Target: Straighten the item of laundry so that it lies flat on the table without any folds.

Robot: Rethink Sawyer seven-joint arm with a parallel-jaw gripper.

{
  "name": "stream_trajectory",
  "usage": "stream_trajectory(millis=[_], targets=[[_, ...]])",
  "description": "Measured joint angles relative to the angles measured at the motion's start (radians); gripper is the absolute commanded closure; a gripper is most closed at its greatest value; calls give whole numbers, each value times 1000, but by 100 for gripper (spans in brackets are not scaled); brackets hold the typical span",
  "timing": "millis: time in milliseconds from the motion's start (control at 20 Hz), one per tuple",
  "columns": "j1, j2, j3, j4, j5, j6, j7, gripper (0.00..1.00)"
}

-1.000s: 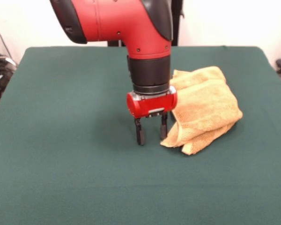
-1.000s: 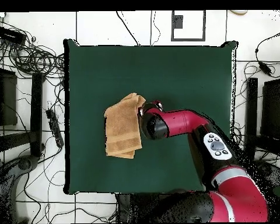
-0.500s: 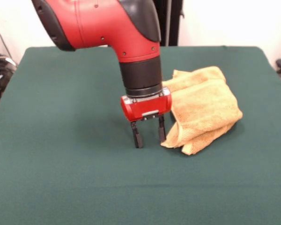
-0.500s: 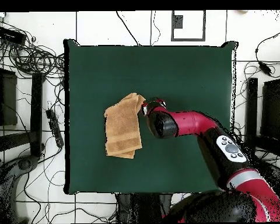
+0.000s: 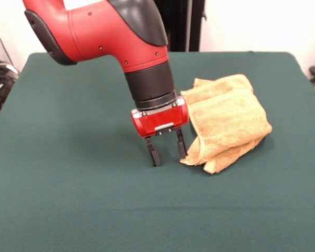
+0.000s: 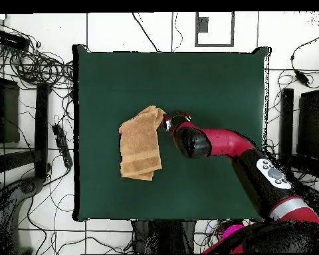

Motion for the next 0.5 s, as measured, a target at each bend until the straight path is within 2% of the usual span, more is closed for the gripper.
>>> stream_trajectory(millis=[500], targets=[[-87, 45, 97, 8, 0, 60, 0, 0]])
